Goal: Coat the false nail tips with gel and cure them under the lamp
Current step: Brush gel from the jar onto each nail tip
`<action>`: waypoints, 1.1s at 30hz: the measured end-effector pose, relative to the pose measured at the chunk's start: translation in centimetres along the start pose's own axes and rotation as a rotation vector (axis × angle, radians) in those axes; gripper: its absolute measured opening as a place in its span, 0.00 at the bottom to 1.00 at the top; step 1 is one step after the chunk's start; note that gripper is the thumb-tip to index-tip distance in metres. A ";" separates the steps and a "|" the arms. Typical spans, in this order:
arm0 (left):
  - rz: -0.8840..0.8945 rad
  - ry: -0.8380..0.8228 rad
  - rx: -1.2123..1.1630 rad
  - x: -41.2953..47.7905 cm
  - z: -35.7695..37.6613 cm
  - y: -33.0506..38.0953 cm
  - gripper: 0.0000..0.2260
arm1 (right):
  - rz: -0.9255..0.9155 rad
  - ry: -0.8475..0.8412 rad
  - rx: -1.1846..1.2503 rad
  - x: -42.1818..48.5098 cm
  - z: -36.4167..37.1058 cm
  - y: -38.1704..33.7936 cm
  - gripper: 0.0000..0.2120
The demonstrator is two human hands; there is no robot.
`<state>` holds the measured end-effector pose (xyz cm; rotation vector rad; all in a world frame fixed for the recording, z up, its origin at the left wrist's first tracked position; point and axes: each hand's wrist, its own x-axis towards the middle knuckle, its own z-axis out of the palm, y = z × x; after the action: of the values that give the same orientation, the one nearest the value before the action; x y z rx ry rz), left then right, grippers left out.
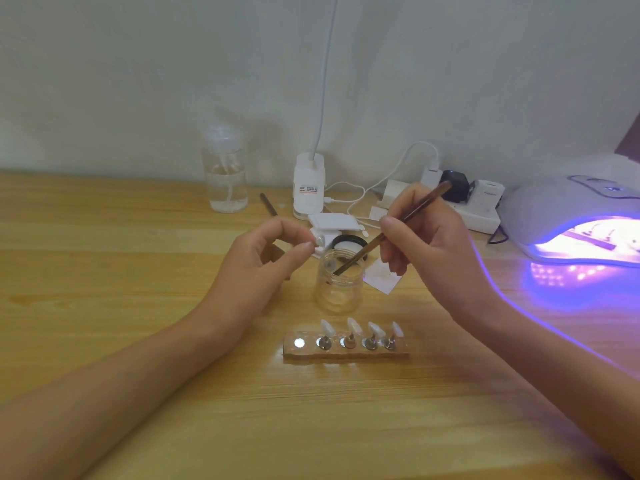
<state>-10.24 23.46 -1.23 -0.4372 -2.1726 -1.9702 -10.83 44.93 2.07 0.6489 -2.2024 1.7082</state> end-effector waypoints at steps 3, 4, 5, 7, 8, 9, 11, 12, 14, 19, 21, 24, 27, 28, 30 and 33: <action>0.011 0.019 -0.047 -0.1 0.0 0.1 0.09 | 0.010 -0.023 0.006 -0.3 0.3 0.2 0.06; 0.007 0.028 -0.066 -0.2 0.0 0.1 0.08 | 0.017 -0.028 0.009 -0.4 0.4 0.3 0.06; 0.002 0.039 -0.076 -0.1 0.0 0.1 0.07 | 0.024 -0.034 0.012 -0.4 0.4 0.4 0.05; -0.013 0.056 -0.078 -0.1 0.0 0.0 0.05 | 0.038 -0.054 0.023 -0.4 0.4 0.5 0.06; -0.018 0.054 -0.074 -0.1 0.0 0.0 0.05 | 0.046 -0.062 0.027 -0.4 0.5 0.6 0.07; -0.020 0.047 -0.070 -0.2 0.0 -0.1 0.04 | 0.052 -0.061 0.031 -0.4 0.4 0.7 0.07; -0.019 0.035 -0.072 -0.2 0.1 0.0 0.03 | 0.052 -0.022 0.044 -0.3 0.3 0.6 0.08; -0.018 0.033 -0.075 -0.2 0.1 0.0 0.03 | 0.047 0.012 0.057 -0.2 0.2 0.5 0.08; -0.013 0.037 -0.071 -0.2 0.0 0.0 0.05 | 0.039 0.091 0.098 -0.1 -0.2 0.4 0.08; 0.022 0.038 -0.028 -0.2 -0.5 0.3 0.07 | 0.111 0.243 0.268 -0.5 -0.8 1.1 0.09; 0.060 0.034 0.069 -0.2 -0.9 0.5 0.06 | 0.186 0.281 0.362 -0.8 -0.7 1.7 0.10; 0.103 0.014 0.237 -0.3 -1.3 0.3 0.05 | 0.288 0.304 0.485 -1.1 -0.5 2.2 0.10; 0.130 -0.005 0.309 -0.4 -1.2 0.1 0.06 | 0.330 0.289 0.567 -1.3 -0.4 2.5 0.09; 0.133 -0.013 0.305 -0.4 -1.2 0.0 0.07 | 0.331 0.281 0.576 -1.4 -0.4 2.5 0.09; 0.135 -0.029 0.281 -0.5 -1.2 0.0 0.08 | 0.329 0.267 0.574 -1.4 -0.4 2.7 0.07; 0.135 -0.049 0.274 -0.5 -1.1 0.1 0.09 | 0.323 0.257 0.562 -1.3 -0.5 2.8 0.04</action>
<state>-9.85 22.33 -1.20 -0.5745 -2.3304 -1.5799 -11.13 46.20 -0.82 0.1634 -1.7183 2.4517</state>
